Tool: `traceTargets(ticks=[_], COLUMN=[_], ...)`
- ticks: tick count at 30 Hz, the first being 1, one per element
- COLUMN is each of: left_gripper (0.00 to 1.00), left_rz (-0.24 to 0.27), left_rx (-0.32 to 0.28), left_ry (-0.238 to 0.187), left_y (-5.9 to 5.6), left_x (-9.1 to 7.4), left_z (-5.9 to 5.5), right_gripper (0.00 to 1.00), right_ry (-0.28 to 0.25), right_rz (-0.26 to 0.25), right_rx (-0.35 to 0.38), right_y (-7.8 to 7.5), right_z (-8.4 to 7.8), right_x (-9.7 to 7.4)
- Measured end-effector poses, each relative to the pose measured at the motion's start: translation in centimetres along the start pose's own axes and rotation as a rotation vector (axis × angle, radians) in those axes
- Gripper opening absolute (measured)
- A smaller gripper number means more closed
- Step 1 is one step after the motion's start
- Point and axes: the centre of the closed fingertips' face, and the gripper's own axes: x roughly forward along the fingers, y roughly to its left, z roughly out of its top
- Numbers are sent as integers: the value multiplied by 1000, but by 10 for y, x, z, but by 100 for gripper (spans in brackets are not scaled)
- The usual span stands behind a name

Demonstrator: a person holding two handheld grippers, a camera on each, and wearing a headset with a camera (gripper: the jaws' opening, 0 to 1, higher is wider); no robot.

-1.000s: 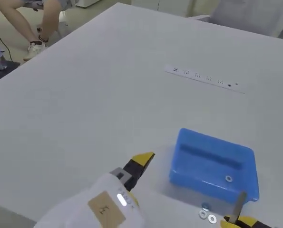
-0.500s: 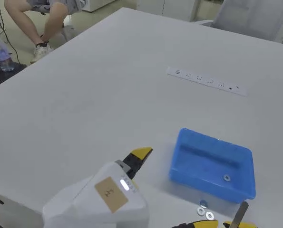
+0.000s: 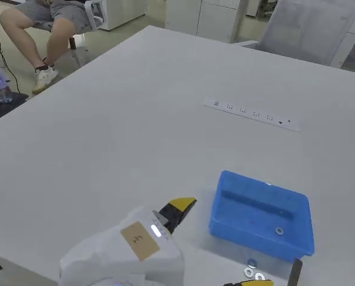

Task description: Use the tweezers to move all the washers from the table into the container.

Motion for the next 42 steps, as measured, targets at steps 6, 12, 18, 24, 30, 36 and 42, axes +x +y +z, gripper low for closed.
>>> traceTargets(ticks=[6, 12, 18, 24, 30, 36, 42], left_gripper=[50, 37, 22, 2, 0, 0, 0], left_rz=[-99, -255, -320, -363, -490, -574, -622], left_rx=[-92, -124, -69, -16, 189, 264, 341], left_ry=[4, 37, 188, 272, 391, 455, 502], left_y=[-15, -60, -89, -98, -112, -122, -121], left_x=[4, 24, 38, 49, 51, 61, 70], left_z=[16, 27, -4, -11, -28, -31, -34], right_gripper=[2, 3, 4, 4, 6, 7, 7], right_ry=[-3, 44, 86, 96, 154, 150, 136], right_rz=[11, 33, 31, 41, 74, 74, 95], right_rx=[-116, -215, -262, -211, -102, -75, 13], right_y=[12, 17, 11, 6, 5, -1, -1], right_z=[13, 9, -1, -8, -24, -26, -29], right_x=[-11, -24, -31, -30, -30, -26, -23])
